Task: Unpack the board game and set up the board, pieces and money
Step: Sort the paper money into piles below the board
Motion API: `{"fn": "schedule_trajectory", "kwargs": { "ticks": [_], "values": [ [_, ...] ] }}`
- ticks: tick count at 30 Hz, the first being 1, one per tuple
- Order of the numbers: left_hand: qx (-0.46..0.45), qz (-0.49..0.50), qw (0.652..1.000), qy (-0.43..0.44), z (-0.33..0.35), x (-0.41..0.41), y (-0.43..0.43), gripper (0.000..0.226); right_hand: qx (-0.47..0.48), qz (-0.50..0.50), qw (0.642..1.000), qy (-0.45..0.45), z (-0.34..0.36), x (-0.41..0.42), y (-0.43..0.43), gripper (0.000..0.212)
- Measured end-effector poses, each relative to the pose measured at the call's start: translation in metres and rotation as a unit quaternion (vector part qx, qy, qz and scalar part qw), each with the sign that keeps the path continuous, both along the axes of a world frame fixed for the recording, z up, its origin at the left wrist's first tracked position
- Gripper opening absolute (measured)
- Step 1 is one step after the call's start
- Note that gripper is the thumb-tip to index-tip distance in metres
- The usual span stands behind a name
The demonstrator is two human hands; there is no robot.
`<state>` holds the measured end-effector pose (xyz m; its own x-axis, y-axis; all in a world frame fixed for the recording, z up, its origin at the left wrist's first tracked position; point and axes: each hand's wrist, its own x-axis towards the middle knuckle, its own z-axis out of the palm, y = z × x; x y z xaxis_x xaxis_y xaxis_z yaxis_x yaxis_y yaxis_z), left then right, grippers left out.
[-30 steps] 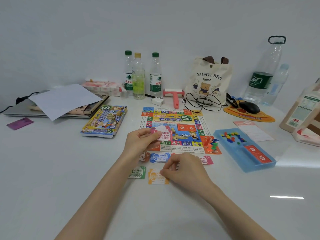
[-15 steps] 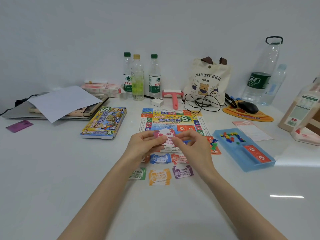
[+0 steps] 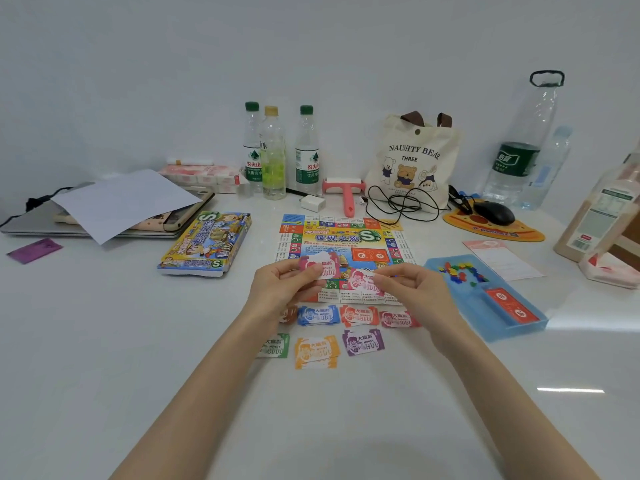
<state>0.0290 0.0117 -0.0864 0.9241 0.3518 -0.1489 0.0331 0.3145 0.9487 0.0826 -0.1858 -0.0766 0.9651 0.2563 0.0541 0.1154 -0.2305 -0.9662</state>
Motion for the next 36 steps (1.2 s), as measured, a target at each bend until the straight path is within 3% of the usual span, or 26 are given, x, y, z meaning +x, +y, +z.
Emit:
{"fn": "schedule_trajectory", "kwargs": {
  "ticks": [10, 17, 24, 29, 33, 36],
  "values": [
    [-0.015, -0.035, 0.999, 0.015, 0.001, 0.001, -0.014, 0.024, -0.181, -0.018, 0.983, -0.025, -0.021, 0.016, -0.037, 0.006],
    [-0.01, -0.04, 0.999, 0.013, -0.001, 0.0, -0.016, 0.034, -0.216, -0.017, 0.976, -0.031, -0.025, 0.016, -0.041, 0.007],
    [-0.01, -0.039, 0.999, 0.013, 0.0, 0.0, -0.016, 0.032, -0.281, -0.06, 0.953, -0.097, -0.026, 0.013, -0.038, 0.01],
    [0.013, -0.036, 0.999, 0.014, 0.0, -0.001, -0.017, 0.021, -0.181, -0.046, 0.974, -0.13, -0.018, 0.007, -0.026, 0.007],
    [0.029, -0.047, 0.998, 0.006, -0.002, -0.002, -0.018, 0.025, -0.071, 0.02, 0.992, -0.106, -0.01, -0.001, -0.006, 0.003],
    [0.048, -0.051, 0.998, -0.002, -0.003, -0.002, -0.018, 0.029, -0.049, 0.032, 0.991, -0.12, -0.011, -0.003, 0.006, 0.005]
  ]
}}
